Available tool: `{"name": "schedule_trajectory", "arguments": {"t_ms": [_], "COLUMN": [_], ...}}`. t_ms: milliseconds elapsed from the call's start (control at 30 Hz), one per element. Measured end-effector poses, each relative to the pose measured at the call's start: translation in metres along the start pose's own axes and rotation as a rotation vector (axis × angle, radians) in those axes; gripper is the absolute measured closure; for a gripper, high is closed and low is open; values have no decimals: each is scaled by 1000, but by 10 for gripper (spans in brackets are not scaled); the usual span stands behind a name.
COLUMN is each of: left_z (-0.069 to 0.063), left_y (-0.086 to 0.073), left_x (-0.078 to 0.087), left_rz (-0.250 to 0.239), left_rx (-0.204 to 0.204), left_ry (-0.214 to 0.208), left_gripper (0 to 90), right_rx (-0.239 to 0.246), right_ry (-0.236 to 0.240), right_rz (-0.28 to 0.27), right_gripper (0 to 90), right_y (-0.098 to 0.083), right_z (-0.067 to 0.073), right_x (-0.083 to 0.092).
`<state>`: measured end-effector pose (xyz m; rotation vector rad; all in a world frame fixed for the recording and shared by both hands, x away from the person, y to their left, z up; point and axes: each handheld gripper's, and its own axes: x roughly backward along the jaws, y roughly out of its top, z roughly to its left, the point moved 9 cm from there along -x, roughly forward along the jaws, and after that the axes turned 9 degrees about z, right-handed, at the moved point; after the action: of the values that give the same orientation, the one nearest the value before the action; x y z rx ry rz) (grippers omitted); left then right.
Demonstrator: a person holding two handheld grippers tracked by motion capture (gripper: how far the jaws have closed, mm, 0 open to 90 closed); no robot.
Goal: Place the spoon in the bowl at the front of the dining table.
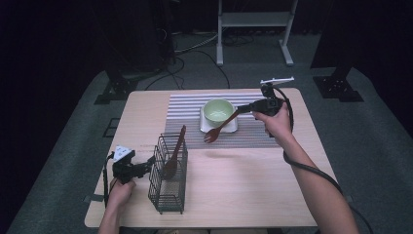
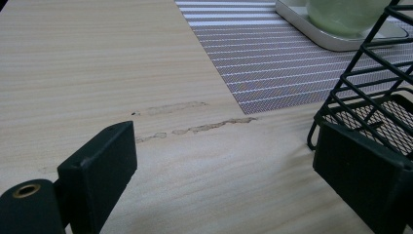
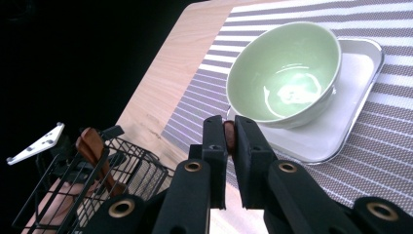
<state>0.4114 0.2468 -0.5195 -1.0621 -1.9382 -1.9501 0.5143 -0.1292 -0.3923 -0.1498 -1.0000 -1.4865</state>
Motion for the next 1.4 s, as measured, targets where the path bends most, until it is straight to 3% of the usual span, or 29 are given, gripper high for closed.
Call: {"name": "schedule_trajectory", "arguments": {"t_ms": [967,1400], "left_z": [1,0], "left_y": [-1,-1], "left_x": [1,1], "left_rz": [4,4], "left_rx": [5,4], "left_ry": [1,-2], "left_gripper": [81,81], "right_rx": [-42,-76], "right_ry": [-85,-82], "right_rz": [-81,-147], "right_gripper": [829,830], "right_y": [44,61], "right_z": [-12,-23], "right_x": [18,21]}}
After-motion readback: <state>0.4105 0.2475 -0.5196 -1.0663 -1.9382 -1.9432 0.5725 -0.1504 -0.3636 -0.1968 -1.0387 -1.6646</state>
